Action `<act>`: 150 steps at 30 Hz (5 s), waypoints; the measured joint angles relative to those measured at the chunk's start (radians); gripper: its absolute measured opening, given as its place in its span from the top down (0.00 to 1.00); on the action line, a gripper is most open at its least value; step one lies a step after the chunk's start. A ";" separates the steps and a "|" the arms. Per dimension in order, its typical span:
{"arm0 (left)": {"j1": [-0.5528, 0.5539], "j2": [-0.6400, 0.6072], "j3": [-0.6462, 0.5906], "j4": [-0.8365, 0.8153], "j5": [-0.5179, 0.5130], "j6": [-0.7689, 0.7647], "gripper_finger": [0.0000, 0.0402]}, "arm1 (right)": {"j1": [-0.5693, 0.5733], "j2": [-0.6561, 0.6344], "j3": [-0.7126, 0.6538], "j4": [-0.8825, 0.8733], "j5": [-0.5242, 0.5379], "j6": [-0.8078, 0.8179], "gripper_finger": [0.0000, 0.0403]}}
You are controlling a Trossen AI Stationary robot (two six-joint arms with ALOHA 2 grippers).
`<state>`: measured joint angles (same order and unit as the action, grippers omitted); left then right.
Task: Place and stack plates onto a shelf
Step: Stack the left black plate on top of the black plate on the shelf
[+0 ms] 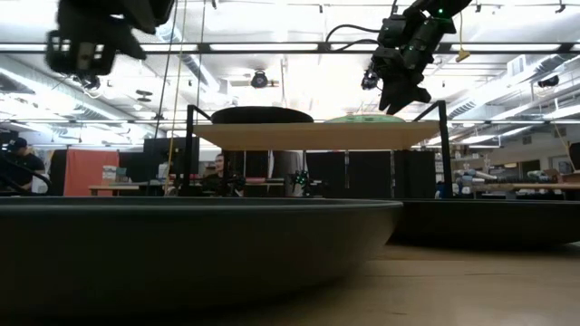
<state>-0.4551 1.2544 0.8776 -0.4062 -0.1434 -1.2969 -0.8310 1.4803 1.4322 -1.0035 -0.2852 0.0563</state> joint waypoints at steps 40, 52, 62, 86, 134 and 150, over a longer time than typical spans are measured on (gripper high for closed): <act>-0.119 0.461 0.001 0.124 0.026 -0.265 0.72 | 0.000 0.000 0.000 0.000 0.003 0.000 0.62; -0.119 0.459 0.002 0.134 0.051 -0.266 0.92 | 0.000 0.000 0.000 0.000 0.004 0.000 0.62; -0.109 0.452 0.002 0.130 0.062 -0.267 0.95 | 0.000 0.000 0.000 0.000 0.004 0.000 0.62; -0.064 0.117 -0.001 0.037 0.083 -0.259 0.96 | 0.165 -0.005 0.000 -0.007 0.000 0.000 0.63; 1.099 -0.216 0.000 -0.021 0.384 0.325 0.96 | 0.709 -0.067 0.000 -0.135 0.214 0.127 0.62; 1.144 -0.092 0.001 0.052 0.384 0.351 0.95 | 0.714 -0.065 0.000 -0.118 0.214 0.127 0.62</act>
<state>0.6891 1.1625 0.8787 -0.3545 0.2409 -0.9459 -0.1169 1.4155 1.4322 -1.1217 -0.0711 0.1833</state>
